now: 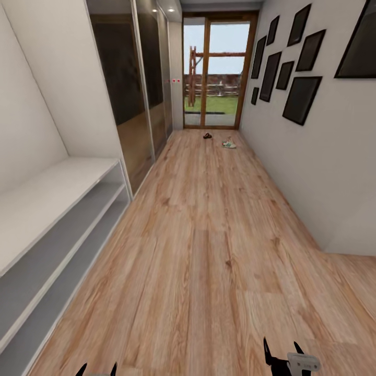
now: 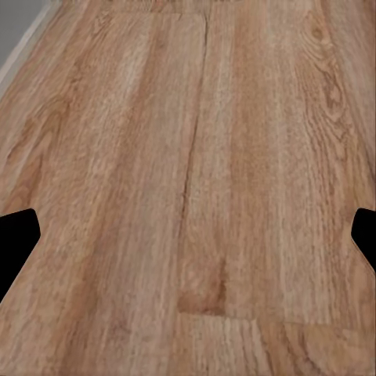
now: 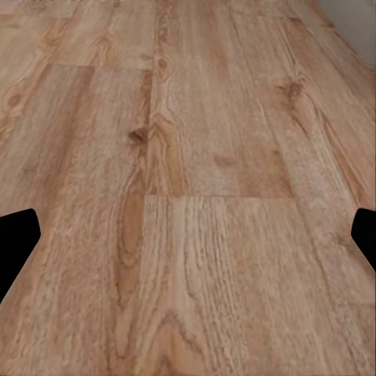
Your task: Pick up the two gym shoes and the two sandals from the corridor floor and place them onto the hallstand (shoe rack) in the corridor, making sure they are on the rack and not on the floor. Arrange them so the two gym shoes are next to each other and the two sandals are next to each other.
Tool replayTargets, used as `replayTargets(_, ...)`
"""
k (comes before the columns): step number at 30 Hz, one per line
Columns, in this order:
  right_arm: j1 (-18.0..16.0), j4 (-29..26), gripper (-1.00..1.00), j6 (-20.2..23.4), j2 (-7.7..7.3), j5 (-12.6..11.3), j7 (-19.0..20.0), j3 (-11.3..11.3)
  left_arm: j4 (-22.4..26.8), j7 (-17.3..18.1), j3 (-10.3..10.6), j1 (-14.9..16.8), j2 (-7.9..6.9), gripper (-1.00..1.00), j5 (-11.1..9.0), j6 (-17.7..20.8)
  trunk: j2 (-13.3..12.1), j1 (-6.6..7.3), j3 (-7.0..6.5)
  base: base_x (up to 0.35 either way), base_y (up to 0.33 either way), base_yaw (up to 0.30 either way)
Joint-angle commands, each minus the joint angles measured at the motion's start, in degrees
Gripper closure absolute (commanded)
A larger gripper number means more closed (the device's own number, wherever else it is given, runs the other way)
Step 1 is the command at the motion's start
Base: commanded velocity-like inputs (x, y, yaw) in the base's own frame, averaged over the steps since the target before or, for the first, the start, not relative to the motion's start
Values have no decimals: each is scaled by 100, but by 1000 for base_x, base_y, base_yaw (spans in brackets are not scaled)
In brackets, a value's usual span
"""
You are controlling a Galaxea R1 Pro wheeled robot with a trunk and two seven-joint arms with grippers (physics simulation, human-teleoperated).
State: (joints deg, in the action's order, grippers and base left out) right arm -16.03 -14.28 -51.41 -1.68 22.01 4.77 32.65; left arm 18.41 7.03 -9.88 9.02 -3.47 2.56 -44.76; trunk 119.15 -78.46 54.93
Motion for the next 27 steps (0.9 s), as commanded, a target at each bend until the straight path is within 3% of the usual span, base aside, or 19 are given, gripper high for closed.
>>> replayTargets(1, -3, 4, -100, -19, 1, 13, 50, 49, -1, 44, -49, 4, 4, -100, 26, -15, 2, -3, 5, 339, -93, 0)
replayTargets(17, -3, 5, -100, -19, 9, 13, 50, 49, 2, 44, -49, 4, 4, -100, 26, -15, 2, -3, 5, 339, -93, 3)
replayTargets(27, -3, 4, -100, -19, 3, 13, 50, 49, 0, 44, -49, 4, 4, -100, 26, -15, 2, -3, 5, 339, -93, 114)
